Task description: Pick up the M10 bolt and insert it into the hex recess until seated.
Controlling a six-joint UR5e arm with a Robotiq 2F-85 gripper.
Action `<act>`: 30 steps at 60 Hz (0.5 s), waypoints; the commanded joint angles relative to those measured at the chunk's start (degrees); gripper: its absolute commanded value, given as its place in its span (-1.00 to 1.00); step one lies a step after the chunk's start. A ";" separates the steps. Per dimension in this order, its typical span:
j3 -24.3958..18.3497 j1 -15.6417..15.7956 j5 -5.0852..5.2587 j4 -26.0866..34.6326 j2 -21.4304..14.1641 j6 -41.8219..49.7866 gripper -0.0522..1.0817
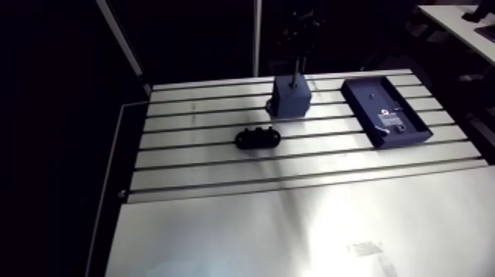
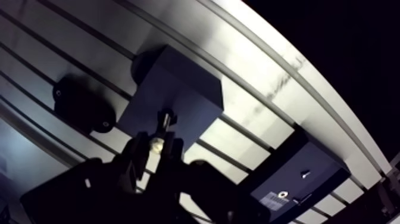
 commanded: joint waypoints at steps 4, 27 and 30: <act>0.01 0.00 -0.06 0.00 -0.03 -0.02 0.58; -0.26 0.00 -0.07 0.00 -0.03 -0.02 0.58; -0.25 0.00 -0.07 0.00 -0.03 -0.02 0.58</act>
